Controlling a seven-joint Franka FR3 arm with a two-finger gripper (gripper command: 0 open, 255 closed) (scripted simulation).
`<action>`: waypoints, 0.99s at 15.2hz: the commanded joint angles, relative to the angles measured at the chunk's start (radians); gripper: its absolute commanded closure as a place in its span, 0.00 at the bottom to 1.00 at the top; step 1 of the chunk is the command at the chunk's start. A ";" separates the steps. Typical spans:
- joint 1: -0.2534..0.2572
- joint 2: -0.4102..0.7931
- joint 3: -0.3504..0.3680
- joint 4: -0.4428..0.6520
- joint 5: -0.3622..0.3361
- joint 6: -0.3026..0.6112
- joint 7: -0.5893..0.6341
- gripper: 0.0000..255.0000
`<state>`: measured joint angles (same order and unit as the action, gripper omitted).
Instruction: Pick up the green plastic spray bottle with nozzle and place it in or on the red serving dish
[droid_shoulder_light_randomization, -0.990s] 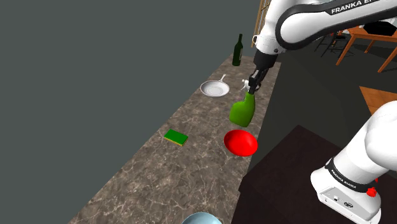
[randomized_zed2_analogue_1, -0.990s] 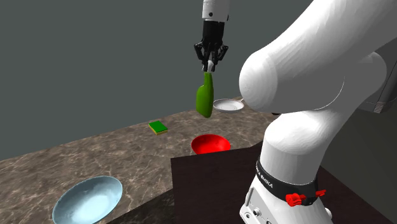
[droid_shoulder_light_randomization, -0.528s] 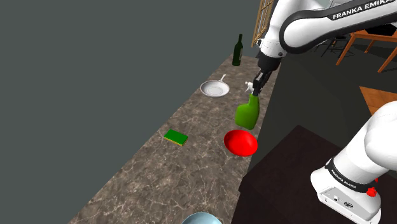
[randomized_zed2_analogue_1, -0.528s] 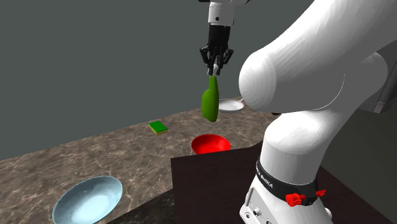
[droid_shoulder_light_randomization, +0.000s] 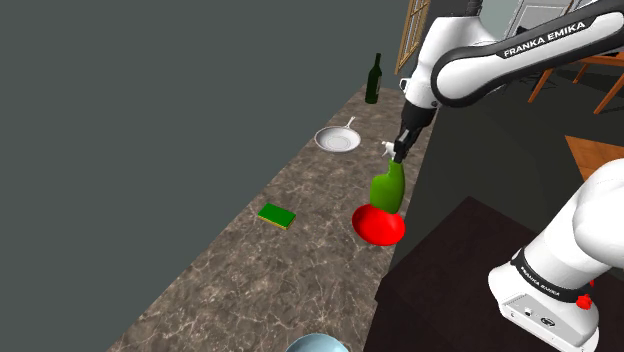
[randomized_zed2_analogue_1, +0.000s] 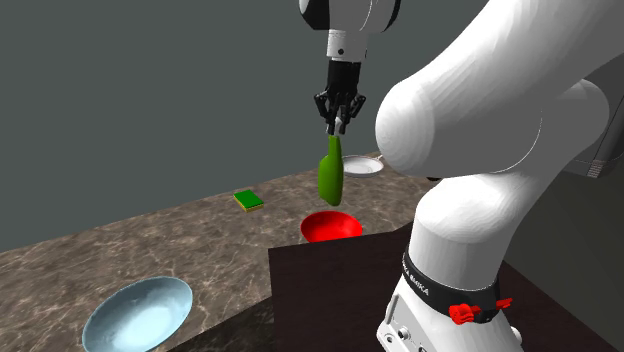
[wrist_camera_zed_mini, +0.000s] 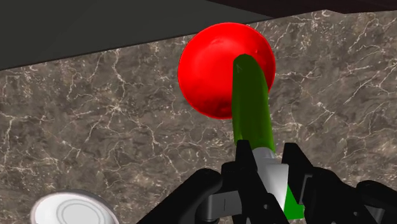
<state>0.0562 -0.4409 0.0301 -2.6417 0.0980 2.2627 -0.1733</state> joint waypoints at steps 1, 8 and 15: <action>0.001 0.016 0.000 -0.018 0.002 0.034 -0.003 1.00; 0.005 0.085 0.000 -0.065 0.011 0.151 -0.013 1.00; 0.010 0.172 0.000 -0.100 0.024 0.272 -0.026 1.00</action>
<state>0.0663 -0.2837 0.0308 -2.7360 0.1202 2.5139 -0.1958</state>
